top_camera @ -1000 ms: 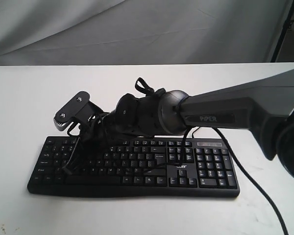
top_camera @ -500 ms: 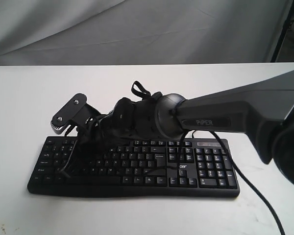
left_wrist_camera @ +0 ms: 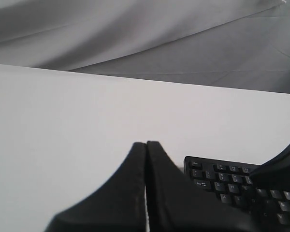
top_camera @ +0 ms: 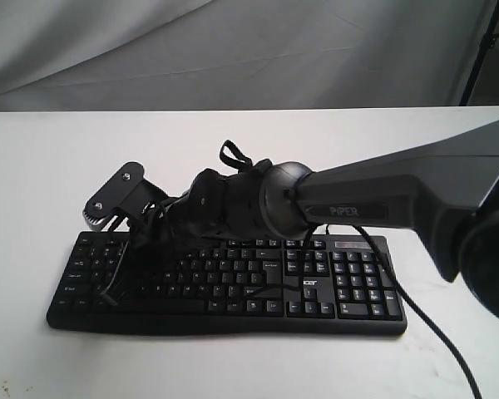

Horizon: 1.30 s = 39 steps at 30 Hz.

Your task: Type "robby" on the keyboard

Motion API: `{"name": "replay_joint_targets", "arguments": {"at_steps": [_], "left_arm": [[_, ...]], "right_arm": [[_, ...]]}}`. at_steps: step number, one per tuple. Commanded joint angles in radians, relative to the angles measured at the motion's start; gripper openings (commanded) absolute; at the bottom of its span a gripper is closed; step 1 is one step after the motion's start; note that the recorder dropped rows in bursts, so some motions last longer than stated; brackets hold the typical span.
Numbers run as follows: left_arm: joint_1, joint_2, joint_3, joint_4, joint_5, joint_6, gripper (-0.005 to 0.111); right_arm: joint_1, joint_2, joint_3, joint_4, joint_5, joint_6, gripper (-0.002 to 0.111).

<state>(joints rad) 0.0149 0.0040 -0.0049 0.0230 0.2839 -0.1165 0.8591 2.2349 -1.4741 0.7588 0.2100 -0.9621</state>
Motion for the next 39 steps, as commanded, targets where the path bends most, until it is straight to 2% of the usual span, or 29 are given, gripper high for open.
{"name": "replay_joint_targets", "arguments": {"at_steps": [1,14,20,27,32,39], "left_arm": [[-0.003,-0.004,0.005,-0.009,-0.002,-0.004,0.000],[-0.003,-0.004,0.005,-0.009,-0.002,-0.004,0.000],[-0.003,-0.004,0.005,-0.009,-0.002,-0.004,0.000],[-0.003,-0.004,0.005,-0.009,-0.002,-0.004,0.000],[-0.003,-0.004,0.005,-0.009,-0.002,-0.004,0.000],[-0.003,-0.004,0.005,-0.009,-0.002,-0.004,0.000]], "right_arm": [[-0.001,0.006,-0.005,-0.015,-0.005,-0.002,0.000],[-0.002,0.003,-0.005,-0.047,0.014,0.002,0.000],[-0.045,-0.074,0.000,-0.113,0.094,0.088,0.000],[-0.103,-0.203,0.147,-0.126,0.088,0.100,0.000],[-0.128,-0.264,0.283,-0.126,0.019,0.100,0.000],[-0.113,-0.260,0.333,-0.116,-0.053,0.088,0.000]]}}
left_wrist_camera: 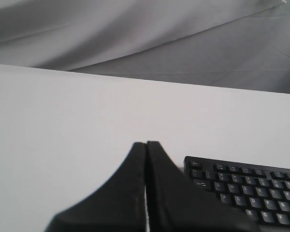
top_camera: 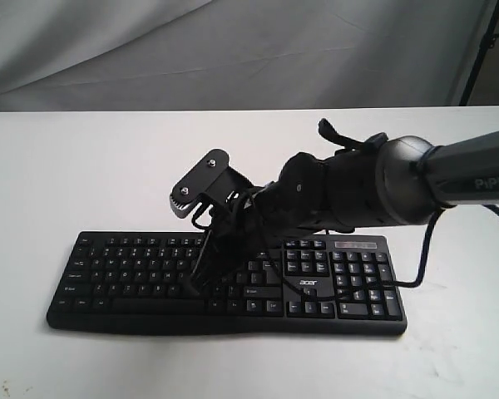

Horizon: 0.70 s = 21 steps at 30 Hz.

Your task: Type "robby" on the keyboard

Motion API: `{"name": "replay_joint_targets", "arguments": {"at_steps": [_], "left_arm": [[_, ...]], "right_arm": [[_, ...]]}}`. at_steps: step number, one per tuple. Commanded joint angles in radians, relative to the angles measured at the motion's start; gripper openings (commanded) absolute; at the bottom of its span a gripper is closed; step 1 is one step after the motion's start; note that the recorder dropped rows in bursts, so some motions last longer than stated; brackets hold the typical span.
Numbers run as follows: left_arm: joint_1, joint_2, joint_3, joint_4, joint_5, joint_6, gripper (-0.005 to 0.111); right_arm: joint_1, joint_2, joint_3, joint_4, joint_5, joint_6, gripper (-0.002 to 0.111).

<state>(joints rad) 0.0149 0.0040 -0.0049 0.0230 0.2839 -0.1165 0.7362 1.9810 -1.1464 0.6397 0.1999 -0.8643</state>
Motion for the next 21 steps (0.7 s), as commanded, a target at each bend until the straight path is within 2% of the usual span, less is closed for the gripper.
{"name": "replay_joint_targets", "arguments": {"at_steps": [1,21], "left_arm": [[-0.003,-0.004,0.005,-0.009,-0.002,-0.004,0.000],[-0.003,-0.004,0.005,-0.009,-0.002,-0.004,0.000]], "right_arm": [[0.012,-0.006,0.005,0.003,-0.044,-0.010,0.000],[0.032,0.062,0.005,0.011,-0.104,-0.010,0.000]]}}
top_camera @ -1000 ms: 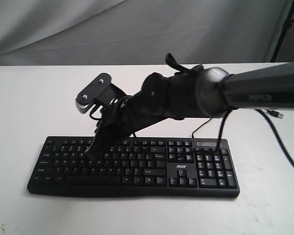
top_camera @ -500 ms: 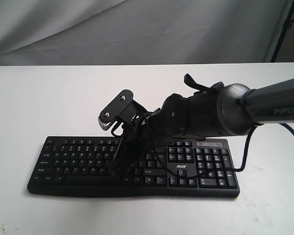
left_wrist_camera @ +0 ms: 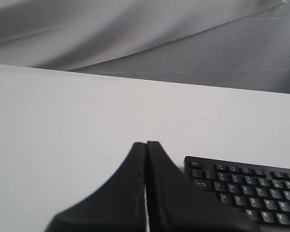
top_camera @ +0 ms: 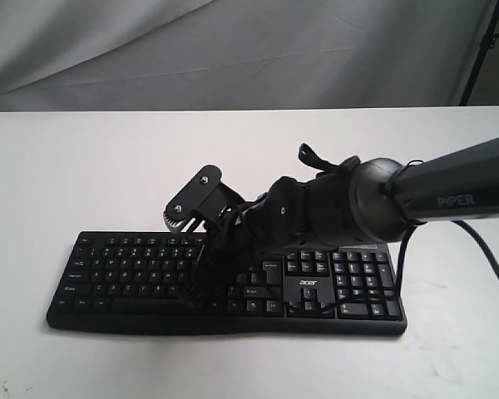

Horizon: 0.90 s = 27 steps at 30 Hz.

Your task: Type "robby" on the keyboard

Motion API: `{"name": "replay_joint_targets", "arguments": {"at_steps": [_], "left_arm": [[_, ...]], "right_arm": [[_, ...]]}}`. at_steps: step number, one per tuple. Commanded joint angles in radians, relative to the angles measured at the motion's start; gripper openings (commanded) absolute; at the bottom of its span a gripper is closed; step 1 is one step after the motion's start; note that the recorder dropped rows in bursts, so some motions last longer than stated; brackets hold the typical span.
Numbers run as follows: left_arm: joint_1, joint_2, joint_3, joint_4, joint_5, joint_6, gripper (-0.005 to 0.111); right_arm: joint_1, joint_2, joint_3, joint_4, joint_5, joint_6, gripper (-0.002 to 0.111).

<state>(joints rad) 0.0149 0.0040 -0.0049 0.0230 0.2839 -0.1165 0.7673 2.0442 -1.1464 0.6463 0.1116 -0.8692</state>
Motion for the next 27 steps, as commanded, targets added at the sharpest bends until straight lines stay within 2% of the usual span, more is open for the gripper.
{"name": "replay_joint_targets", "arguments": {"at_steps": [1,15,27], "left_arm": [[-0.003,-0.004,0.005,-0.009,-0.002,-0.004,0.000],[-0.003,-0.004,0.005,-0.009,-0.002,-0.004,0.000],[-0.003,-0.004,0.005,-0.009,-0.002,-0.004,0.000]], "right_arm": [[0.001,-0.001,0.005,0.004,-0.015,-0.005,0.000],[0.001,0.019,0.005,0.004,-0.012,-0.005,0.000],[0.012,-0.079,0.005,-0.008,0.018,-0.005,0.000]]}}
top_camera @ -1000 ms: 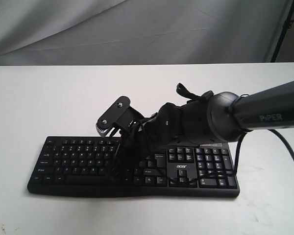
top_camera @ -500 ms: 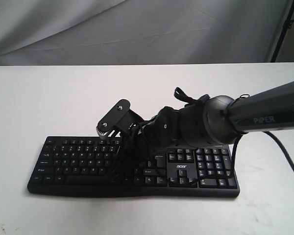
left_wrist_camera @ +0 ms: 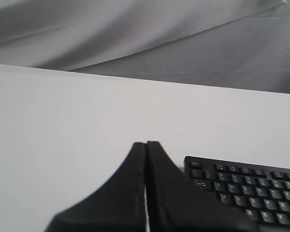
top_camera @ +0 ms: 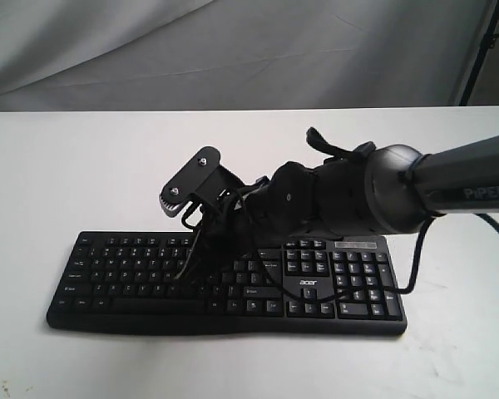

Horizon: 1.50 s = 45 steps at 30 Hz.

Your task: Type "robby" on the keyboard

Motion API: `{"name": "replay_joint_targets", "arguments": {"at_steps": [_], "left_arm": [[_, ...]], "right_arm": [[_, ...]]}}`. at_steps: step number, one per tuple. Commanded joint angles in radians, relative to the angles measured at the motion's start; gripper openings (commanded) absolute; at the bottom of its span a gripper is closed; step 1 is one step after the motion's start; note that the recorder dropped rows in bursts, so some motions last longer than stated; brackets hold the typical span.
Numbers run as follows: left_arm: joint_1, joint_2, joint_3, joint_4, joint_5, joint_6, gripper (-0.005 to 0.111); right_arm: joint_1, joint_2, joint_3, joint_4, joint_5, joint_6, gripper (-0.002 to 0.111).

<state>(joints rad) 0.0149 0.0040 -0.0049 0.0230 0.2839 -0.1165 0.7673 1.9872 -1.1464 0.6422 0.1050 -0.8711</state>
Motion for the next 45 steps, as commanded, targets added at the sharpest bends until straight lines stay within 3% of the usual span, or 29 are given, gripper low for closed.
{"name": "replay_joint_targets", "arguments": {"at_steps": [1,8,17,45], "left_arm": [[-0.003,-0.004,0.005,-0.009,-0.002,-0.004,0.000],[-0.003,-0.004,0.005,-0.009,-0.002,-0.004,0.000],[-0.003,-0.004,0.005,-0.009,-0.002,-0.004,0.000],[-0.003,-0.004,0.005,-0.009,-0.002,-0.004,0.000]], "right_arm": [[0.018,-0.025,0.005,-0.004,0.027,-0.003,0.000],[0.107,-0.025,-0.037,0.016,0.026,0.005,0.000],[0.151,0.079,-0.124,0.055,0.026,0.013,0.000],[0.138,0.100,-0.084,0.024,0.013,0.014,0.000]]}}
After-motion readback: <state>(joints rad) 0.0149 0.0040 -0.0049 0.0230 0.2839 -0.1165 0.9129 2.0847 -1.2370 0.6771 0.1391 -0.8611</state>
